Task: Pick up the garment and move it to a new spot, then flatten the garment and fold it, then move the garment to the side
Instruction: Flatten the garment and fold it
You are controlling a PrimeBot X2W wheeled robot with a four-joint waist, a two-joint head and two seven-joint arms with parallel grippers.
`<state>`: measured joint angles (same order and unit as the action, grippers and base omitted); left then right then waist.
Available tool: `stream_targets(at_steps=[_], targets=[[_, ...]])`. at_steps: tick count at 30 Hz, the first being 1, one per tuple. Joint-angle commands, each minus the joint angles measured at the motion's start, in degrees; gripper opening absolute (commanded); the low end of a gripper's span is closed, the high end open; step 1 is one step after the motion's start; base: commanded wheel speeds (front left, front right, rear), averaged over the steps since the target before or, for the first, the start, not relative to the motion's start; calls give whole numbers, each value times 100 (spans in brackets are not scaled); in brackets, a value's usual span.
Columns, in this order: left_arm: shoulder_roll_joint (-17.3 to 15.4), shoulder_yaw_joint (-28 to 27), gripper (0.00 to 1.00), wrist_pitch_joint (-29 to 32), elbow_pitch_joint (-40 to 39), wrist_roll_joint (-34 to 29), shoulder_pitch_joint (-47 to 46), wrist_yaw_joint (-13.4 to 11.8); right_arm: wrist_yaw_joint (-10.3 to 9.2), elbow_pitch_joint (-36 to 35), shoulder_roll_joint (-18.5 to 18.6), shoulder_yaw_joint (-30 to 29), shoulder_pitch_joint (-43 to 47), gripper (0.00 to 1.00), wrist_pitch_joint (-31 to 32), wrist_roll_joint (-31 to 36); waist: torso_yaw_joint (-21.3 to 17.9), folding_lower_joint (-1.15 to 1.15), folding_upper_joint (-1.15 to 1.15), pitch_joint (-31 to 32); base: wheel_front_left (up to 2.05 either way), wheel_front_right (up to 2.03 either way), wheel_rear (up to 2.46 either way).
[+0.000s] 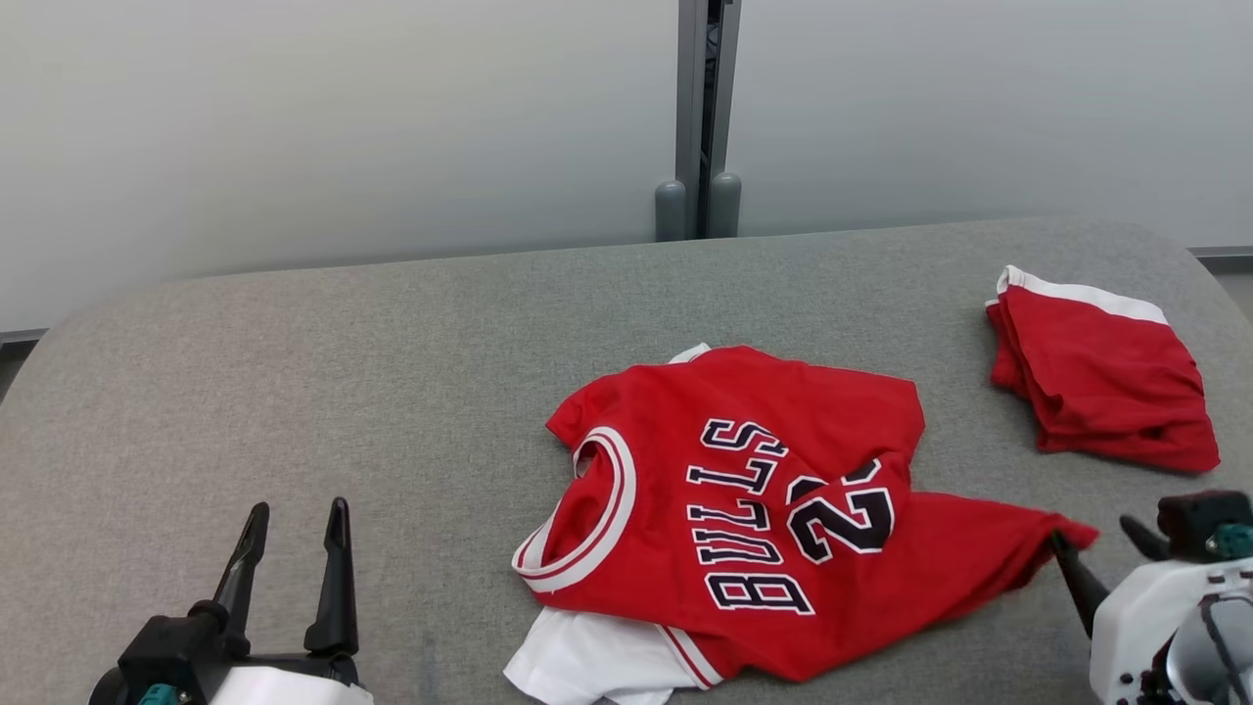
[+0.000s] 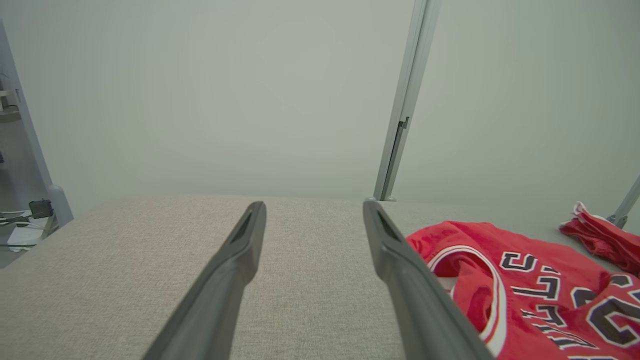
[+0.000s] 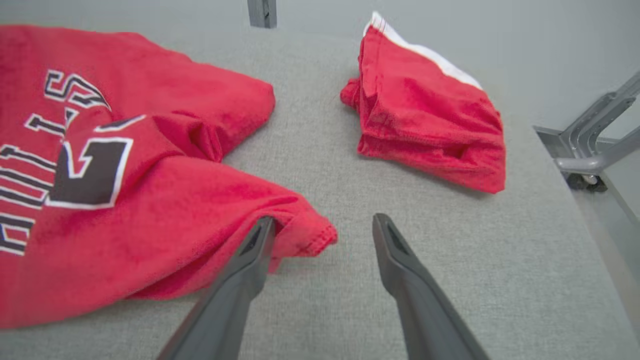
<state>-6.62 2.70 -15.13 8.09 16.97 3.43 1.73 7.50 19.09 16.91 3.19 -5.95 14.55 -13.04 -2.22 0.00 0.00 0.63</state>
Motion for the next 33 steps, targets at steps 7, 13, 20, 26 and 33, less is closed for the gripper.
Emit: stream_targets(at_steps=[7, 13, 20, 26, 33], targets=[[-94, -44, 100, 10, -89, 21, 32, -69, 0, -1811, -371, -475, 334, 100, 110, 471, -21, 0, 0, 29, 0, 0, 0], [-114, -17, 100, 11, -134, 32, -15, -71, 0, -2532, -726, -428, 232, 100, -374, 438, -5, 0, 0, -10, 0, 0, 0], [-82, 83, 100, 9, -96, 47, -86, -38, 0, -2053, -1206, -369, 329, 100, -1860, 225, 137, 0, 0, -76, 0, 0, 0], [-68, 151, 100, 6, -38, 58, -83, -19, 0, -1351, -1293, -218, 254, 100, -2299, 151, 196, 0, 0, -58, 0, 0, 0], [-170, 594, 100, 512, 19, -2, -93, 242, 0, -1096, -1205, -109, 66, 100, -2388, 139, 196, 0, 0, -33, 0, 0, 0]])
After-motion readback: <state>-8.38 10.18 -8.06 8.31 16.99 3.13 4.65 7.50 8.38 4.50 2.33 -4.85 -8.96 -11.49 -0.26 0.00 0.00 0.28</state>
